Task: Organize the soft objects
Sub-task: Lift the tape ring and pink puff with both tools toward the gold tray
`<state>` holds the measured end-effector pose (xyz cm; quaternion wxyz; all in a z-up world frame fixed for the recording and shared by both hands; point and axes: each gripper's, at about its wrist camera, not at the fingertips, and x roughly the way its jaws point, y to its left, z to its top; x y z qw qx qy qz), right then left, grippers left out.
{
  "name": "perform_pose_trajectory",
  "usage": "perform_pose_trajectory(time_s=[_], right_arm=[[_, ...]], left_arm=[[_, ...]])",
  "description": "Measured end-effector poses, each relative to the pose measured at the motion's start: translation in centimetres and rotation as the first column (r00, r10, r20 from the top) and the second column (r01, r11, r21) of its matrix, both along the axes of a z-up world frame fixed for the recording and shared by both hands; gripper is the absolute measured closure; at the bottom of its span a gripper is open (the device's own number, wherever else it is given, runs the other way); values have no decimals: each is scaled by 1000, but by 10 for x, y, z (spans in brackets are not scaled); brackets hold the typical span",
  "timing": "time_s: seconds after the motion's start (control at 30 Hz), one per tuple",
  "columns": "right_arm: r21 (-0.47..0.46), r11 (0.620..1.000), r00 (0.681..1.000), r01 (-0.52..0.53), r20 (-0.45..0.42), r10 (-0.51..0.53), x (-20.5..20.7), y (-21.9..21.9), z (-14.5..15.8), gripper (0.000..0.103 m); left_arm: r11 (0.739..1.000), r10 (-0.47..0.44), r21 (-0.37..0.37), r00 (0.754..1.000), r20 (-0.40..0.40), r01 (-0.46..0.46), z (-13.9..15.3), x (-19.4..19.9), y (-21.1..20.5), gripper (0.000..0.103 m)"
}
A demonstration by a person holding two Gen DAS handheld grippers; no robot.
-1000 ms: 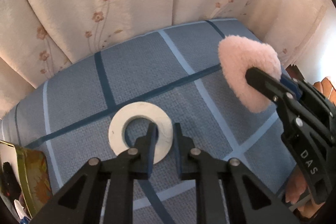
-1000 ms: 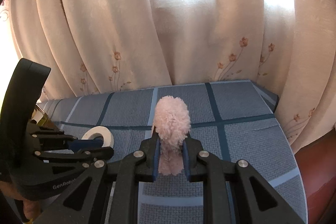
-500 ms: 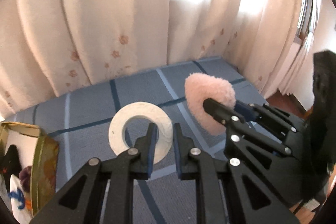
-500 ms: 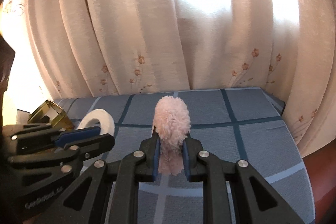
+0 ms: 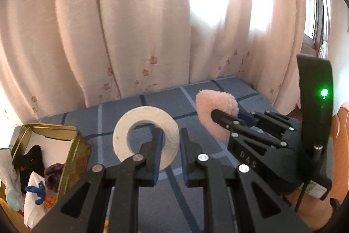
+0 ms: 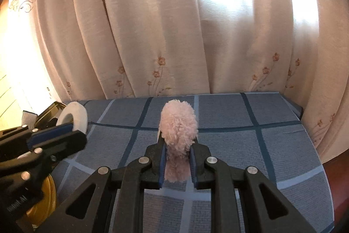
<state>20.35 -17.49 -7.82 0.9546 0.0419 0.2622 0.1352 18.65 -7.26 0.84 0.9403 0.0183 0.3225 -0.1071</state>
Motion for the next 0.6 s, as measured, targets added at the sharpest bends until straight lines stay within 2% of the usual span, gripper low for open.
perform_pose_trajectory(time_s=[0.17,0.43,0.6], right_arm=[[-7,1000,1000,-15,7,15,-3,10,0,83],[-60,998,997,-33,63,37,-16,32,5,83],[-59,997,996,-52,74,56,-20,42,6,83]], left_arm=[[999,16,-50,1000,-11,-16,-1,-4,19,89],[997,26,-70,1000,10,-25,-3,-19,26,89],[997,36,-73,999,27,-34,0,-28,33,89]])
